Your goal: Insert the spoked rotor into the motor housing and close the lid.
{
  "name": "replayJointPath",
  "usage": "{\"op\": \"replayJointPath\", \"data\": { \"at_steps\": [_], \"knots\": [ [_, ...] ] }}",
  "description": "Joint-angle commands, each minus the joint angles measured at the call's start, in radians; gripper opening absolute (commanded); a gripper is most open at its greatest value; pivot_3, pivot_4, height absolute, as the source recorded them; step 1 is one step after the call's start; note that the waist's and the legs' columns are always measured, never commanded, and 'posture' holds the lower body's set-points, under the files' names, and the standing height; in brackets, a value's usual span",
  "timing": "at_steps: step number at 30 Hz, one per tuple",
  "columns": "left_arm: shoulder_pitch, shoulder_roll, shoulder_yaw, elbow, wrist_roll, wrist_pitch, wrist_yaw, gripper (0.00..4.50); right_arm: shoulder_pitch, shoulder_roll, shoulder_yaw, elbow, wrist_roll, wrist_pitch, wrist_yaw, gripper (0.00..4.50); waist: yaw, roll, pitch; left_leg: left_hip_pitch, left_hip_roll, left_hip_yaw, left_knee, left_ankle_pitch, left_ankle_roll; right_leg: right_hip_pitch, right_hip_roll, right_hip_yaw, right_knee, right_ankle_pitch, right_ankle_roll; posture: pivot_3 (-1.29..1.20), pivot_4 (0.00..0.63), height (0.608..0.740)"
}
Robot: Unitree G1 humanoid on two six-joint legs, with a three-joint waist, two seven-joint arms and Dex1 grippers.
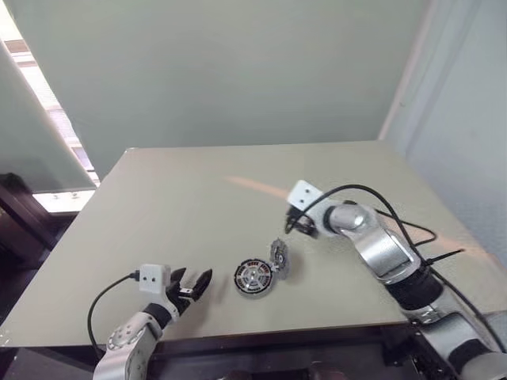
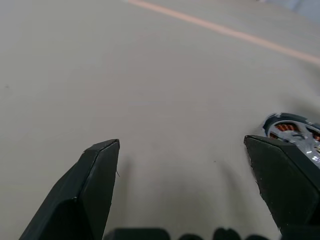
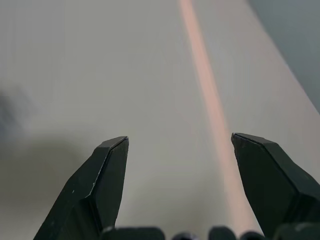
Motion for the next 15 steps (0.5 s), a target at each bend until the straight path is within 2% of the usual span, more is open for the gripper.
{"op": "replayJointPath", "data": {
  "at_steps": [1, 5, 11, 14, 15],
  "knots": [
    [-0.013, 0.020, 0.012, -0.061, -0.020, -0.005, -0.013, 4.29, 0.011, -0.017, 0.037, 0.008, -0.033, -0.069, 0.044, 3.59, -0.002, 0.000, 0.000, 0.000, 0.001, 0.000, -0.001, 0.000, 0.000, 0.000, 0.001, 0.000, 0.000, 0.000, 0.000, 0.00, 0.000, 0.740],
    [-0.011, 0.036, 0.006, -0.074, -0.024, 0.010, -0.031, 4.29, 0.058, 0.029, 0.041, 0.013, 0.010, -0.094, 0.100, 3.59, 0.000, 0.000, 0.000, 0.000, 0.001, 0.000, -0.001, 0.000, 0.000, -0.001, 0.002, 0.000, 0.000, 0.001, 0.002, 0.00, 0.000, 0.740],
    [0.001, 0.056, 0.003, -0.100, -0.031, 0.045, -0.048, 4.29, 0.121, 0.210, 0.006, 0.005, 0.118, -0.082, 0.124, 3.59, 0.001, 0.000, 0.000, -0.001, 0.001, 0.000, 0.001, 0.000, 0.000, -0.001, 0.001, 0.000, 0.001, 0.001, 0.002, 0.00, 0.000, 0.740],
    [0.014, 0.052, 0.010, -0.127, -0.050, 0.062, -0.052, 3.75, 0.137, 0.265, 0.007, 0.024, 0.137, -0.093, 0.118, 3.63, 0.002, 0.000, 0.000, -0.001, 0.001, -0.001, 0.001, 0.000, 0.000, -0.001, 0.001, 0.000, 0.001, 0.001, 0.002, 0.00, 0.000, 0.740],
    [0.022, 0.054, 0.009, -0.139, -0.058, 0.075, -0.057, 3.39, 0.145, 0.285, 0.004, 0.031, 0.149, -0.095, 0.117, 3.63, 0.002, 0.000, 0.000, -0.001, 0.001, -0.001, 0.001, 0.000, 0.000, -0.001, 0.001, 0.000, 0.001, 0.001, 0.002, 0.00, 0.000, 0.740]
  ]
}}
